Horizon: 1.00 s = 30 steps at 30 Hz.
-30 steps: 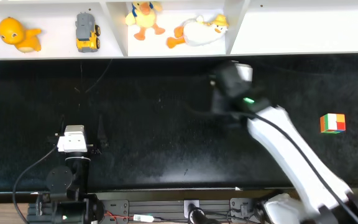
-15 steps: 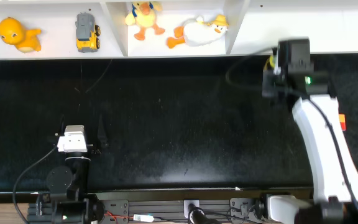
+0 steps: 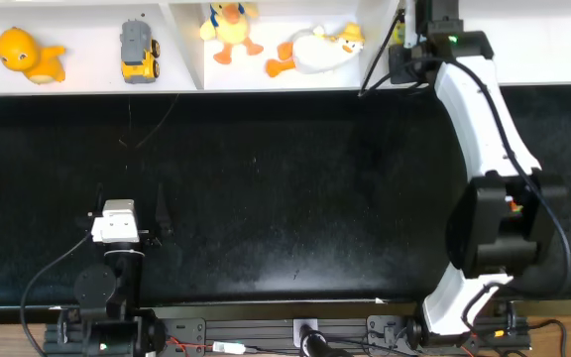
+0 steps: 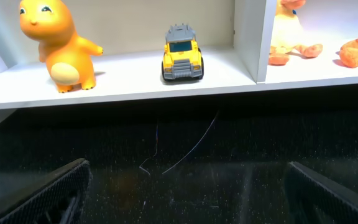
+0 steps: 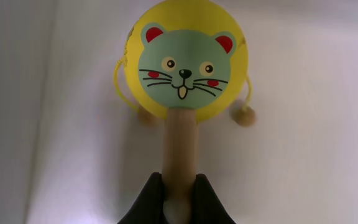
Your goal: Store Toys
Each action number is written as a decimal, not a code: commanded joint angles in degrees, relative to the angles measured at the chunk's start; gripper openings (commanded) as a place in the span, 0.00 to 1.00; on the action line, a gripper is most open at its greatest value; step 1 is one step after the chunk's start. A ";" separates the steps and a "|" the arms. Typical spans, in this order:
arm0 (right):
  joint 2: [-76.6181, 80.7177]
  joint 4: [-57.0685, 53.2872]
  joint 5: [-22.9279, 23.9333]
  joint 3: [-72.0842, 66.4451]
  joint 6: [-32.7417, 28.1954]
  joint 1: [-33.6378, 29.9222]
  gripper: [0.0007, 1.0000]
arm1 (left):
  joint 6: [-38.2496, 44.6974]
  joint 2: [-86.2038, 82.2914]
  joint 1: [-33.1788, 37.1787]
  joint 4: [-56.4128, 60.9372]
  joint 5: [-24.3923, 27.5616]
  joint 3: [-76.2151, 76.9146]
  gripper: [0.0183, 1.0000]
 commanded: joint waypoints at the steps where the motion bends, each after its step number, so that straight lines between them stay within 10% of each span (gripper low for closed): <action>1: 1.27 0.17 -1.75 2.08 0.26 0.68 0.04 | -0.59 -0.59 -0.22 -0.17 0.55 -0.02 1.00; 10: 1.27 -0.04 -1.73 2.05 0.24 0.59 0.10 | -0.59 -0.59 -0.22 -0.17 0.55 -0.02 1.00; 13: 1.27 -0.66 -1.73 2.05 0.26 0.59 0.42 | -0.59 -0.59 -0.22 -0.17 0.55 -0.02 1.00; 18: 1.14 -3.28 -1.73 2.05 0.26 0.59 0.61 | -0.59 -0.59 -0.22 -0.17 0.55 -0.02 1.00; 22: 0.46 -7.34 -1.70 2.05 0.26 0.55 0.96 | -0.59 -0.59 -0.22 -0.17 0.55 -0.02 1.00; 30: -3.61 -15.41 0.24 1.09 0.24 -0.85 0.99 | -0.59 -0.59 -0.22 -0.17 0.55 -0.02 1.00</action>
